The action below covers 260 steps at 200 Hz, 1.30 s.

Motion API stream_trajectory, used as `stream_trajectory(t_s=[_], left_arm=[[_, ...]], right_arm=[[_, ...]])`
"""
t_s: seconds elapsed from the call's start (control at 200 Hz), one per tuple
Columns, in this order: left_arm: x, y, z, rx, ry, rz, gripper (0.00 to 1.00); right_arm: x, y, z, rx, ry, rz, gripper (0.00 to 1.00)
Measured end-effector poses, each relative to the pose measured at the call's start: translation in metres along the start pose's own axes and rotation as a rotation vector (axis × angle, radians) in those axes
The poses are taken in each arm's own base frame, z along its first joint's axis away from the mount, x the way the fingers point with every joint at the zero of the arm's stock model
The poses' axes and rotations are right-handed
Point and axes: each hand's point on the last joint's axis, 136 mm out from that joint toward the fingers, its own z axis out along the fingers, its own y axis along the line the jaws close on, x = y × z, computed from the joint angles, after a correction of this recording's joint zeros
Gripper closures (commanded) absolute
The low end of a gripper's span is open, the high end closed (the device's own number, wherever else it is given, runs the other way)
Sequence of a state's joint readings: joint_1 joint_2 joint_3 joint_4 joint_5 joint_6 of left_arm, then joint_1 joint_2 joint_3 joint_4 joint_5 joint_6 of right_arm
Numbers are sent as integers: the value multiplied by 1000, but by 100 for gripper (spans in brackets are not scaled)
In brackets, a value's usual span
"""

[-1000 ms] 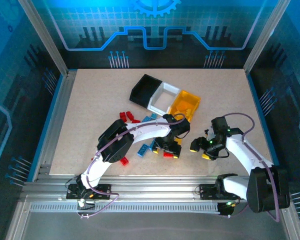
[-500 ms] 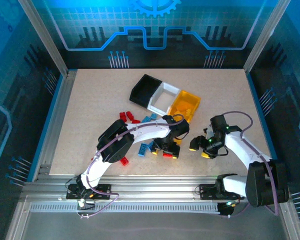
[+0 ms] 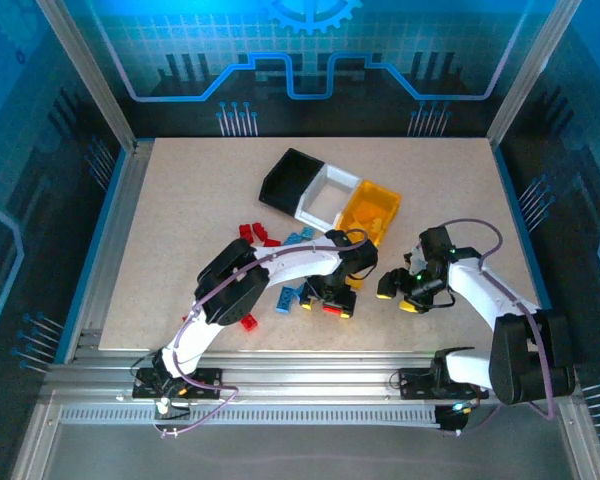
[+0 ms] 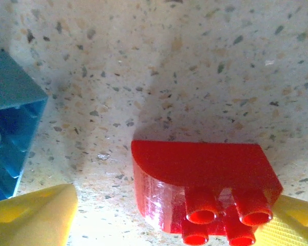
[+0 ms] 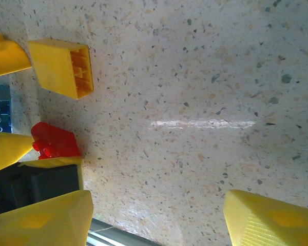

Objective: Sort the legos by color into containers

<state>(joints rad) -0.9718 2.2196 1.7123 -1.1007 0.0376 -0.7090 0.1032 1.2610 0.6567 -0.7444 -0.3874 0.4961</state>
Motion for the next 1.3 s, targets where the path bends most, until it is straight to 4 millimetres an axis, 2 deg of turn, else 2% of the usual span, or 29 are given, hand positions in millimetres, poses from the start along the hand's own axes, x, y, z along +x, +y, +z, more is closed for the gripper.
stream_trajectory(t_s=[0.145,0.28,0.45,0.94,1.08,1.301], left_arm=[[-1,-4,0,5,0,4,29],[-1,-7,0,-1,0,13,25],[-2,-5,0,-21,0,13,24],[-10,-13,-2,-17,-11,18,31],[-11,-15,-2,-7,-13,17,41],[-12,-17,-2,6,-12,13,48]], right_arm=[[-1,3,1,-17,-1,-4,32],[-3,4,1,-20,-6,-7,32],[-3,5,0,-25,-10,-11,32],[-2,10,-2,-50,-13,-21,33],[-2,11,-4,-55,-22,-32,35],[-2,12,-5,-60,-26,-39,35]])
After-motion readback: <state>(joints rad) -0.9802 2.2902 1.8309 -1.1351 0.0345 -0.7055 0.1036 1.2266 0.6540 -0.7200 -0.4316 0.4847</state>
